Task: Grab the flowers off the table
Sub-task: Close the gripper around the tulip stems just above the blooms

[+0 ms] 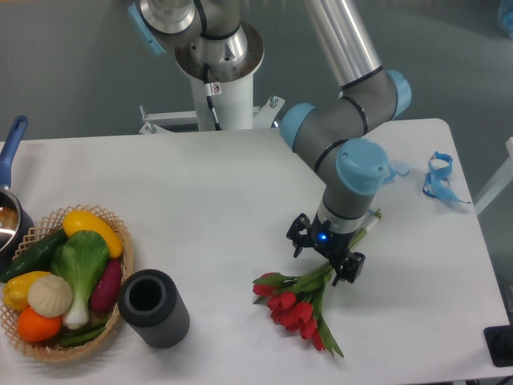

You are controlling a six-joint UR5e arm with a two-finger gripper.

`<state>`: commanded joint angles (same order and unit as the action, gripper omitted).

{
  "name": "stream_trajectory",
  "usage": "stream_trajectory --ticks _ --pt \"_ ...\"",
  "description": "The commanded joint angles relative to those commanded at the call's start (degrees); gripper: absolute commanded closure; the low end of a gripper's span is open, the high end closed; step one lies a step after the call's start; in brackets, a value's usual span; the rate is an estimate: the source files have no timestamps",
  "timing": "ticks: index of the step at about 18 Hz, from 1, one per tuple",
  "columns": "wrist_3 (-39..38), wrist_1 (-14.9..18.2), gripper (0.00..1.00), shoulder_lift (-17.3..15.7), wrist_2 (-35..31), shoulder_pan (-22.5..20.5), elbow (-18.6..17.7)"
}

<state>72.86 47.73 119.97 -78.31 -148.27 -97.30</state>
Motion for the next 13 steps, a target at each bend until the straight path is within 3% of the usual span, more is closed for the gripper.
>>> stream_trajectory --ticks 7,13 --pt "0.0 -0.4 0.0 2.5 -0.4 -0.1 2.4" --pt "-0.2 -1.2 0.03 3.3 -2.5 0.6 2.2"
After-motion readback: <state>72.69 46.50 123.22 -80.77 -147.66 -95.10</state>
